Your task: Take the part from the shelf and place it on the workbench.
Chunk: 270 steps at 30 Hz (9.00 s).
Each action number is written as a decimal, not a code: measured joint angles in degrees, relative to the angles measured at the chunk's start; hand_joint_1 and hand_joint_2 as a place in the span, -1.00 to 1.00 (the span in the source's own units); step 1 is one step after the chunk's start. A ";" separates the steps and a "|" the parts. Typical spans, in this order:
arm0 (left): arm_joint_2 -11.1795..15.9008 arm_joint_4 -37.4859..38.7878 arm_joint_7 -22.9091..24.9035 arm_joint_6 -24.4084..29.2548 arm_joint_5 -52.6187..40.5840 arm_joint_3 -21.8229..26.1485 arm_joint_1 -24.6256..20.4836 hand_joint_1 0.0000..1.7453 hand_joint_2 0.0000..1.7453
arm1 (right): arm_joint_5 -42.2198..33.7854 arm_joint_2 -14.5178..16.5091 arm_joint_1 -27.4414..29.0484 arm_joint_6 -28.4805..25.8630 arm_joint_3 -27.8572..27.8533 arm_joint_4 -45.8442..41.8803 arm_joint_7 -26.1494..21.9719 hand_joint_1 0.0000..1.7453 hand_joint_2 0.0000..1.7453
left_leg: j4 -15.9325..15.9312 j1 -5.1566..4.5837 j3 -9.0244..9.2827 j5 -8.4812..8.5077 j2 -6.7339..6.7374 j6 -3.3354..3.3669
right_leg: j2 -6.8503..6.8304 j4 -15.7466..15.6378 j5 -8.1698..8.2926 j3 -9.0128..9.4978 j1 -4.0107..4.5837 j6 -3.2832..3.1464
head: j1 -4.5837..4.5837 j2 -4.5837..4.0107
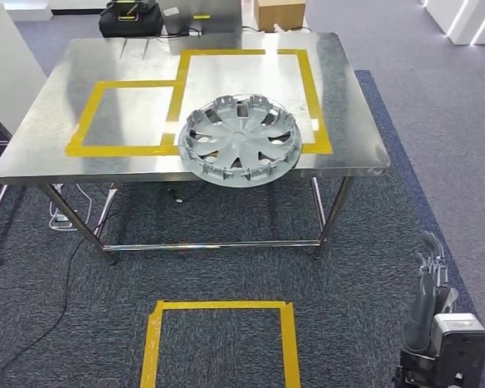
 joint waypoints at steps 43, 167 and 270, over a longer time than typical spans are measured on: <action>-0.28 0.00 -0.30 0.57 -1.09 1.49 -0.28 -1.00 -1.00 | 1.55 -0.02 -0.63 0.09 0.52 1.44 1.95 -1.00 -1.00 | -2.58 -0.03 -1.79 2.56 0.47 1.77 | 0.12 11.81 -5.88 -3.28 -0.36 3.07 | 0.57 0.00; 4.68 1.76 -0.44 -2.39 -31.16 -13.38 3.55 -1.00 -1.00 | -0.03 23.21 6.28 30.51 -38.73 -1.26 -6.35 -1.00 -1.00 | -1.07 0.57 -0.24 0.14 3.91 0.86 | -1.70 5.80 -2.34 -3.16 -0.49 2.64 | 0.71 0.00; 4.56 1.84 4.28 0.13 -15.16 5.70 1.88 -1.00 -1.00 | -0.39 6.27 14.47 32.24 -15.55 1.26 -4.13 -1.00 -1.00 | 11.59 0.72 -4.36 -7.67 0.54 -1.54 | 0.74 -0.01 -0.03 0.14 0.03 -0.78 | 1.31 0.00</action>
